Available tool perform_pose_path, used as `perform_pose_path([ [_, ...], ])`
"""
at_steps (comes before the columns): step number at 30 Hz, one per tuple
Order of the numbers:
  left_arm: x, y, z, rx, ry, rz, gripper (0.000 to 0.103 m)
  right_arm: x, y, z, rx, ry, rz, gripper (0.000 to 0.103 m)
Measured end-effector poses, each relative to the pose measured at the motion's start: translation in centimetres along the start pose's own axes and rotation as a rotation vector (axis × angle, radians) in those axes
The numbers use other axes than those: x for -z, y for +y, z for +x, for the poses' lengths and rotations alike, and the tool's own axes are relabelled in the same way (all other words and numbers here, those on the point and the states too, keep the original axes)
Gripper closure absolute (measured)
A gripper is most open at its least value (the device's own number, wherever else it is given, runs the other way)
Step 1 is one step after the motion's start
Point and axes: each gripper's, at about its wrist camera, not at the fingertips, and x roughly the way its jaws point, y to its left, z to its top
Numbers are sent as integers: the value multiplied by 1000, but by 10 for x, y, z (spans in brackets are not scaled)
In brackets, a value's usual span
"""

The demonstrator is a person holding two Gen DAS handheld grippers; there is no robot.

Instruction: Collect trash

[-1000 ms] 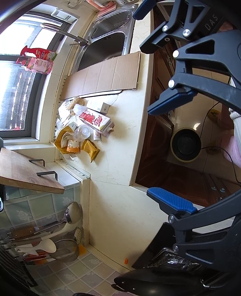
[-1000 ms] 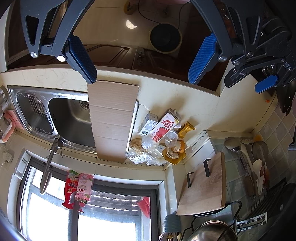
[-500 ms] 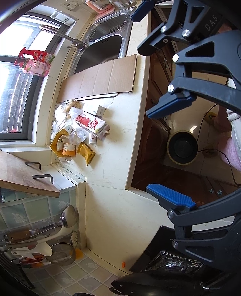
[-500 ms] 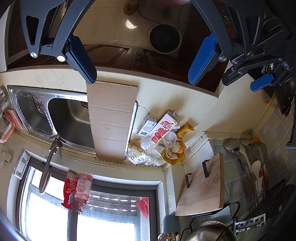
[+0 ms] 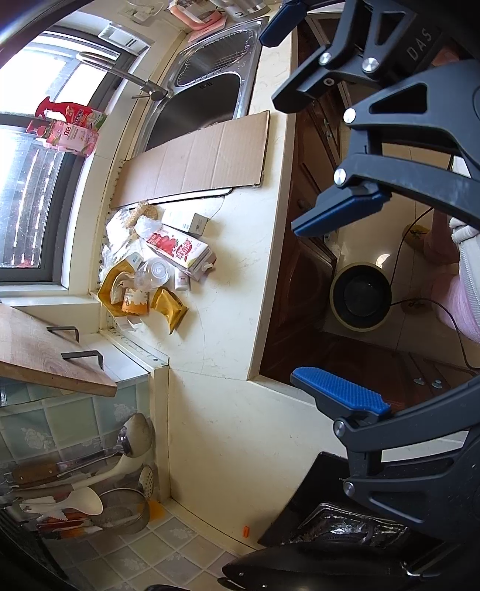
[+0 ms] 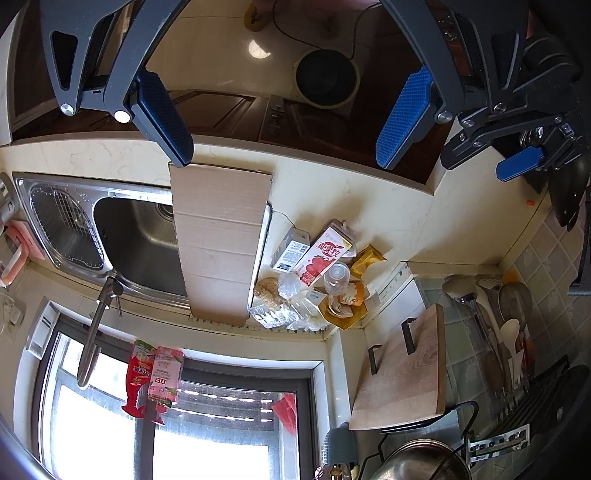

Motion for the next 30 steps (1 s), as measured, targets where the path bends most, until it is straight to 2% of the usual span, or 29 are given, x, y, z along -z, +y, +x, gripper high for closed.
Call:
perform_pose_path([
  [12,-8,4,5,27,-5,15,32,-5,6,-7,-8,-24,11,4],
  [17,-20,8,10,50,-13,26,35,-9,6,-7,7,-37,32,5],
  [26,-41,5,24,102,-34,93,36,-19,8,-3,52,-51,82,5],
  [30,-51,5,33,100,-39,125,36,-24,8,0,66,-45,109,5],
])
